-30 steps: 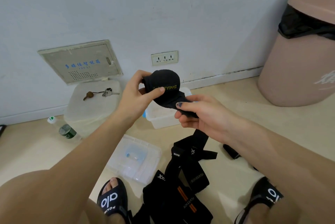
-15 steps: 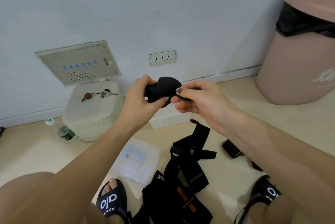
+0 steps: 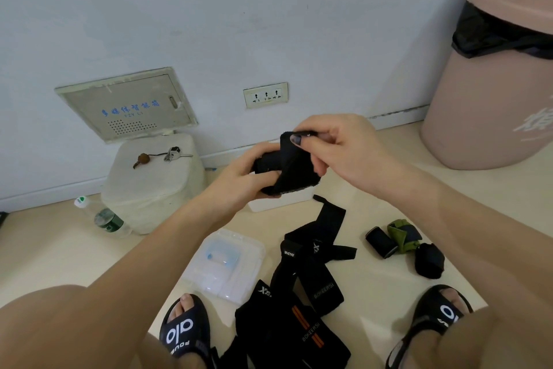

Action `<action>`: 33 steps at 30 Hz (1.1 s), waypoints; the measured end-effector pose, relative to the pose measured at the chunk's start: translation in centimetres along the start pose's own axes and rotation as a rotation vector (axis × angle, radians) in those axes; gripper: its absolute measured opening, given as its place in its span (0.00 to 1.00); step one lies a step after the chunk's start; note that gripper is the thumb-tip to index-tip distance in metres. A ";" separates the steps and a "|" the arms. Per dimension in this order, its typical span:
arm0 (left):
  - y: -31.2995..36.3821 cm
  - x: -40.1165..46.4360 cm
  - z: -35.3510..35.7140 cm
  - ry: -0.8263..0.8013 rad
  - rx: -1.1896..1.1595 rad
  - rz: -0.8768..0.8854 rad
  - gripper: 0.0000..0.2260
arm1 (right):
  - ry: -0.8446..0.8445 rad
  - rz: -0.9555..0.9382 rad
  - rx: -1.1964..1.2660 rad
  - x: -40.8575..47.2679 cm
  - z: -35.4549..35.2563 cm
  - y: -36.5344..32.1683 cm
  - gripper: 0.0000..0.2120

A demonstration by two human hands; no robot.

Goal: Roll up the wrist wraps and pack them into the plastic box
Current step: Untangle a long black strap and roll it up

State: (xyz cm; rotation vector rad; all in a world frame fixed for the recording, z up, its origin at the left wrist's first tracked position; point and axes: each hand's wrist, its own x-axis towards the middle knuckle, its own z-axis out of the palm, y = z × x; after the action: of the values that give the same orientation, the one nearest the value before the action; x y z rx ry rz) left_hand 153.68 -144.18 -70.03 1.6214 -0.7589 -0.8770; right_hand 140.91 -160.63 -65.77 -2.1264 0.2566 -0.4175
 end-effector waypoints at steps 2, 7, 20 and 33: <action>0.2 -0.1 0.0 -0.051 -0.008 -0.013 0.19 | 0.032 -0.058 -0.071 -0.1 0.1 0.2 0.07; 0.3 -0.2 0.6 -0.073 -0.070 -0.047 0.20 | 0.109 -0.143 -0.214 0.6 0.1 0.7 0.07; 0.7 -1.0 1.9 -0.012 0.072 0.060 0.20 | 0.196 -0.010 -0.022 1.0 1.8 0.9 0.16; 1.5 -1.1 2.9 0.079 0.138 0.115 0.06 | 0.226 0.371 0.250 0.8 3.0 1.7 0.16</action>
State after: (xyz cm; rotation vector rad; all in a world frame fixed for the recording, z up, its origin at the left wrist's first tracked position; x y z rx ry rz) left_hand 150.52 -145.03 -68.83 1.7055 -0.8636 -0.6870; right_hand 142.75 -159.57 -68.54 -1.7398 0.6802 -0.4437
